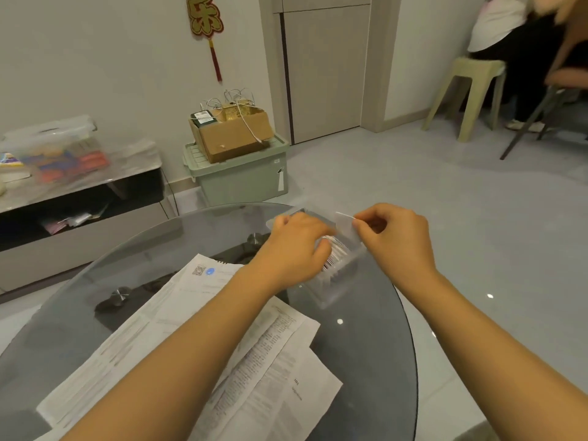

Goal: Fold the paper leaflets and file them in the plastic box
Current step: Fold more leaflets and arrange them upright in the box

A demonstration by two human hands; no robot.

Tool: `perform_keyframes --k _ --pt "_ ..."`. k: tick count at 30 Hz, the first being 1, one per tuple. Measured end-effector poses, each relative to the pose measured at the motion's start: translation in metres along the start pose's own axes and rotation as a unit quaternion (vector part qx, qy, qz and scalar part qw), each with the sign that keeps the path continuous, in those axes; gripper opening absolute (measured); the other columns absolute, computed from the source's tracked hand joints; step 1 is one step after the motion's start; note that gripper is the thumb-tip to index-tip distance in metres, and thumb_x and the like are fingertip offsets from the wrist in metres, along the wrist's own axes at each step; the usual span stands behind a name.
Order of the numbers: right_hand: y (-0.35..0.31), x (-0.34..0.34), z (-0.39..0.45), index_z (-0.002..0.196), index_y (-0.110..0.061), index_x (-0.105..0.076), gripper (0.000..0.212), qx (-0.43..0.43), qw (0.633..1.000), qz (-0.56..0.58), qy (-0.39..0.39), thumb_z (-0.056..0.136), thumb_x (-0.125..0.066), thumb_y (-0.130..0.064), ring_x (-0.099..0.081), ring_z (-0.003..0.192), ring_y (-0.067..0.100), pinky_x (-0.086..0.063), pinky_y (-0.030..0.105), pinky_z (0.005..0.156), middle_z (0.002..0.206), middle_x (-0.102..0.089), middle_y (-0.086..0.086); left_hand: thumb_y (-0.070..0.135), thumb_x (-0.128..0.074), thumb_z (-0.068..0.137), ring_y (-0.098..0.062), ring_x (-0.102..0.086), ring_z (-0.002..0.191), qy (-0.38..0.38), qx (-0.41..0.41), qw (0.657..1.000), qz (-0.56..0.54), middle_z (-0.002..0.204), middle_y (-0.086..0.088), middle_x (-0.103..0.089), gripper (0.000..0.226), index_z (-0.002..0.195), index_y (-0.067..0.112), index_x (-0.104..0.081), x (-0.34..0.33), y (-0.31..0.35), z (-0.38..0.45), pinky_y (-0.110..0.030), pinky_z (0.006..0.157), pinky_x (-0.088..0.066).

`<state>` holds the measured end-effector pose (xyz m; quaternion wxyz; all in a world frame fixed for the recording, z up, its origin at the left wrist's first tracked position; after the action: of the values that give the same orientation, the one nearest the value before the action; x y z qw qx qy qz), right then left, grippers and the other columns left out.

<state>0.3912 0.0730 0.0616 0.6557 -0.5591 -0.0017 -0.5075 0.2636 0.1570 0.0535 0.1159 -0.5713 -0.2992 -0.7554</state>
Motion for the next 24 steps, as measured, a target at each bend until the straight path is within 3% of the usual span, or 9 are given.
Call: perform_keyframes --k 2,4,12,18,24 --pt "0.003 -0.004 0.001 0.087 -0.012 -0.070 0.010 0.003 1.000 -0.028 0.010 0.086 -0.062 -0.017 -0.063 0.072 0.015 -0.054 0.033 0.072 0.080 -0.069 0.000 0.035 -0.021 0.085 -0.012 -0.043 0.117 -0.056 -0.032 0.997 0.044 0.125 0.007 -0.057 0.053 0.118 0.024 -0.060 -0.012 -0.003 0.009 -0.033 0.105 -0.017" --pt "0.006 -0.005 0.003 0.087 -0.010 -0.069 0.010 0.002 0.999 -0.036 0.021 0.086 -0.061 -0.017 -0.063 0.074 0.018 -0.053 0.038 0.073 0.079 -0.069 0.000 0.037 -0.017 0.080 -0.011 -0.041 0.117 -0.082 -0.063 0.992 0.075 0.130 0.008 -0.054 0.060 0.123 0.024 -0.057 -0.021 -0.004 0.016 -0.034 0.104 -0.021" --pt "0.005 -0.010 0.003 0.083 -0.009 -0.067 0.008 0.009 0.999 -0.039 0.035 0.085 -0.063 -0.015 -0.062 0.071 0.018 -0.053 0.035 0.070 0.076 -0.067 0.000 0.039 -0.013 0.080 -0.014 -0.037 0.109 -0.071 -0.095 0.984 0.133 0.122 0.004 -0.047 0.063 0.127 0.024 -0.053 -0.028 -0.007 0.023 -0.032 0.094 -0.025" --pt "0.002 -0.016 0.001 0.081 -0.008 -0.066 0.007 0.020 0.998 -0.055 0.030 0.084 -0.062 -0.012 -0.062 0.070 0.020 -0.053 0.037 0.066 0.077 -0.067 0.003 0.039 -0.015 0.080 -0.013 -0.043 0.103 -0.067 -0.089 0.988 0.107 0.113 0.003 -0.054 0.057 0.112 0.020 -0.059 -0.028 -0.009 0.021 -0.031 0.095 -0.027" --pt "0.004 -0.029 0.001 0.080 -0.008 -0.067 0.009 0.039 0.986 -0.163 -0.006 0.084 -0.058 -0.011 -0.055 0.075 0.024 -0.044 0.032 0.062 0.084 -0.061 0.007 0.035 -0.020 0.079 -0.015 -0.051 0.090 -0.052 -0.080 0.993 0.069 0.096 0.002 -0.064 0.050 0.097 0.017 -0.063 -0.027 -0.015 0.017 -0.030 0.097 -0.023"
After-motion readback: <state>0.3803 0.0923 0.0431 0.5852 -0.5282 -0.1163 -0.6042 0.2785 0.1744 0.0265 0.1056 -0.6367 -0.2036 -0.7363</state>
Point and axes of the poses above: each hand's wrist, its own z-axis towards the middle knuckle, its own x-axis out of the back of the hand, y = z × x, the point moved 4 cm from there along z, towards the middle knuckle
